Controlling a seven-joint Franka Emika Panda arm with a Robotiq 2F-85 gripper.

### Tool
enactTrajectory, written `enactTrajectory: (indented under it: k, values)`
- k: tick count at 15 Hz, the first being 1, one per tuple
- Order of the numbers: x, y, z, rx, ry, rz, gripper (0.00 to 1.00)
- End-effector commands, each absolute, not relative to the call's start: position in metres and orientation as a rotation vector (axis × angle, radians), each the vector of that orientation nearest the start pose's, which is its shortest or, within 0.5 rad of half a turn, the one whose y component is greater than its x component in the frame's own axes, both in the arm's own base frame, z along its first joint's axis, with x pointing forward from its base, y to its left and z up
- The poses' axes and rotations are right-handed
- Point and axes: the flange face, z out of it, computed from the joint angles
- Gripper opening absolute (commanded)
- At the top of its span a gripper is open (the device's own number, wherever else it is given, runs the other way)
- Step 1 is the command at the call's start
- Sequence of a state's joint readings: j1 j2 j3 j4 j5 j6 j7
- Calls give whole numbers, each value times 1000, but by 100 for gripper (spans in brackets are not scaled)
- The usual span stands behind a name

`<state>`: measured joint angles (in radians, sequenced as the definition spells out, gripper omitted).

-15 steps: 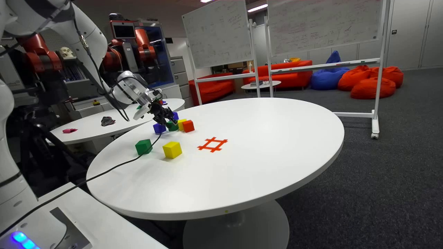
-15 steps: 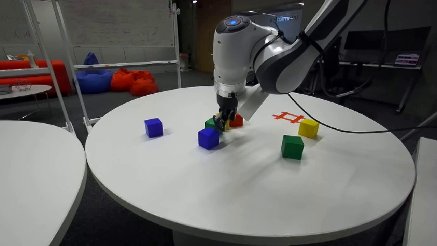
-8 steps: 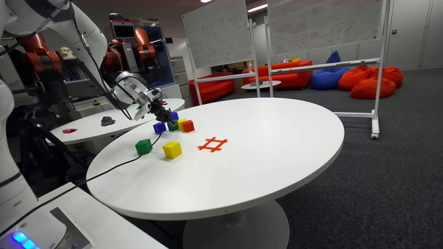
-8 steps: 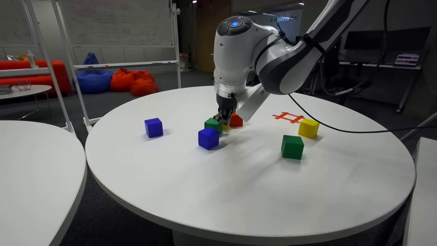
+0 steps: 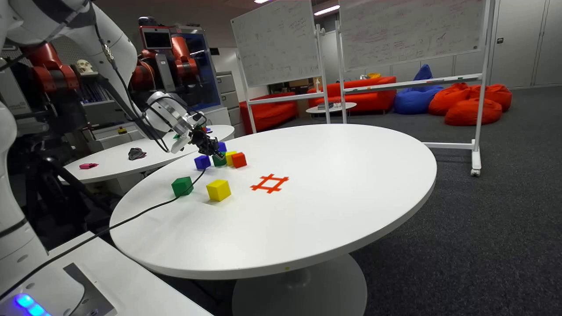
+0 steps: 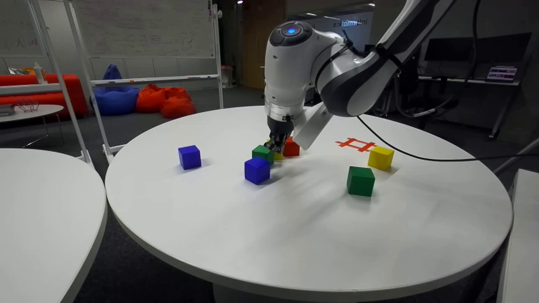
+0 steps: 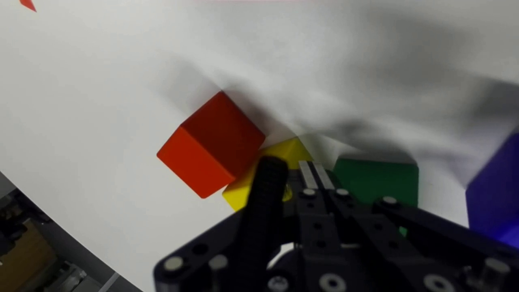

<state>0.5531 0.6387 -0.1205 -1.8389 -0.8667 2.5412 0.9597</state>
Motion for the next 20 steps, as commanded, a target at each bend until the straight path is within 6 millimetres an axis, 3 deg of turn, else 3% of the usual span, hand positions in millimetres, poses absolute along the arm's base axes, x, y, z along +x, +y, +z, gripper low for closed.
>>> enactTrajectory:
  k: [1, 8, 12, 14, 15, 16, 20]
  values:
    - [588, 264, 192, -3449, -333, -738, 0]
    - [594, 231, 209, -3442, -177, -813, 0]
    - [592, 225, 219, -3429, -131, -876, 0]
    - [588, 233, 220, -3430, -165, -895, 0]
    - [584, 240, 220, -3426, -229, -906, 26]
    - [580, 248, 219, -3415, -269, -920, 27]
    - [560, 290, 206, -3347, -493, -888, 58]
